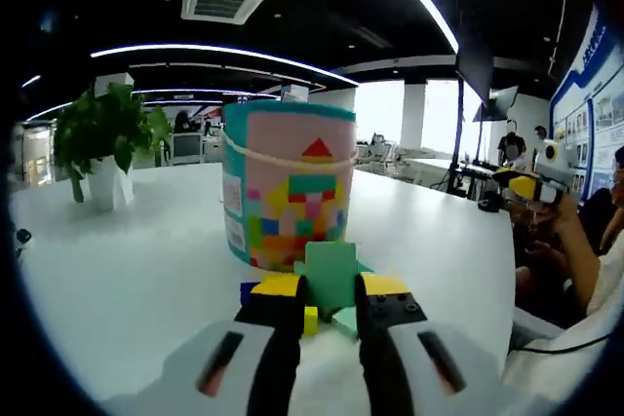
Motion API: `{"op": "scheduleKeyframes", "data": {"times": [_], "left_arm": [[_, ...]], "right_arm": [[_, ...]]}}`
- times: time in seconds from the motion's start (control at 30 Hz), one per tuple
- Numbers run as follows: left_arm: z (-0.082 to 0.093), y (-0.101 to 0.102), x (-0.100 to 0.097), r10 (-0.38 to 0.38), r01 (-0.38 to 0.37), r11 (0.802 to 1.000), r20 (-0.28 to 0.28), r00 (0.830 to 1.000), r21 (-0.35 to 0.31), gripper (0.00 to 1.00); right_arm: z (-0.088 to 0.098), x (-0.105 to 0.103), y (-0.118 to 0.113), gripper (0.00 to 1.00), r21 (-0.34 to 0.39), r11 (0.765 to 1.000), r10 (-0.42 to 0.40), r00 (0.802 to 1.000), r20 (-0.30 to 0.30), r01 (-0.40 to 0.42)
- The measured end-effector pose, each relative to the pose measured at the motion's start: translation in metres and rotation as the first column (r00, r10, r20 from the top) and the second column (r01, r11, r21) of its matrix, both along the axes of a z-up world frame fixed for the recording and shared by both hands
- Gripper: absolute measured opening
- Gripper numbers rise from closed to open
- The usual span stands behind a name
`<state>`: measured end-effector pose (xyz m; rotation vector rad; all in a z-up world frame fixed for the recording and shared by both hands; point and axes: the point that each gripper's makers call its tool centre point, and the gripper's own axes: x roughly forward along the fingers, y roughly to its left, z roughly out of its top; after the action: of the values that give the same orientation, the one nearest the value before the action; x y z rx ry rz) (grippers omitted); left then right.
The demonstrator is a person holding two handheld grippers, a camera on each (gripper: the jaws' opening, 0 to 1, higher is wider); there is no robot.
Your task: Arrange the toys in the designated storage area by placing each visible toy with the group until no toy remains scattered across the table.
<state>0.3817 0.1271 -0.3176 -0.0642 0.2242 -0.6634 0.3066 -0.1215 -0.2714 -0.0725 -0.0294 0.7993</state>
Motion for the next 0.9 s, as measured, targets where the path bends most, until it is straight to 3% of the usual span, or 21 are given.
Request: {"op": "scheduleKeyframes", "data": {"times": [0.2, 0.4, 0.47, 0.5, 0.6, 0.67, 0.7, 0.77, 0.87, 0.9], "left_arm": [[0.056, 0.005, 0.023, 0.009, -0.009, 1.000, 0.068, 0.998, 0.000, 0.20], [0.097, -0.002, 0.040, -0.015, 0.013, 1.000, 0.115, 0.993, 0.020, 0.20], [0.112, -0.010, 0.046, -0.046, 0.052, 0.997, 0.102, 0.994, -0.054, 0.20], [0.116, -0.012, 0.051, -0.055, 0.062, 0.995, 0.090, 0.994, -0.074, 0.20], [0.125, -0.016, 0.064, -0.059, 0.061, 0.998, 0.100, 0.993, -0.018, 0.20], [0.132, -0.020, 0.069, -0.075, 0.077, 0.997, 0.097, 0.992, -0.009, 0.20], [0.136, -0.022, 0.070, -0.095, 0.096, 0.995, 0.106, 0.990, -0.001, 0.20], [0.144, -0.023, 0.072, -0.112, 0.111, 0.994, 0.120, 0.986, 0.014, 0.20], [0.154, -0.023, 0.076, -0.137, 0.136, 0.991, 0.130, 0.982, 0.012, 0.20], [0.162, -0.024, 0.079, -0.142, 0.143, 0.990, 0.166, 0.976, 0.001, 0.20]], "right_arm": [[0.001, -0.002, -0.001, 0.23, 0.008, 1.000, 0.001, 1.000, 0.006, -0.001], [-0.001, -0.002, -0.007, 0.23, 0.015, 1.000, -0.005, 1.000, 0.001, 0.005], [-0.002, -0.001, -0.008, 0.23, 0.019, 1.000, -0.008, 1.000, -0.003, 0.009], [-0.003, -0.001, -0.009, 0.23, 0.019, 1.000, -0.010, 1.000, -0.003, 0.010], [-0.005, 0.000, -0.011, 0.23, 0.013, 1.000, -0.012, 1.000, -0.005, 0.012], [-0.002, 0.005, -0.018, 0.34, 0.085, 0.994, -0.066, 0.996, -0.062, 0.071], [-0.001, 0.003, -0.018, 0.38, 0.076, 0.996, -0.048, 0.998, -0.052, 0.052], [0.000, 0.000, -0.019, 0.34, 0.073, 0.997, -0.035, 0.998, -0.045, 0.038], [-0.002, -0.008, -0.015, 0.38, 0.045, 0.999, -0.013, 0.996, -0.087, 0.017], [-0.001, -0.015, -0.012, 0.37, 0.015, 1.000, 0.002, 0.997, -0.076, -0.001]]}}
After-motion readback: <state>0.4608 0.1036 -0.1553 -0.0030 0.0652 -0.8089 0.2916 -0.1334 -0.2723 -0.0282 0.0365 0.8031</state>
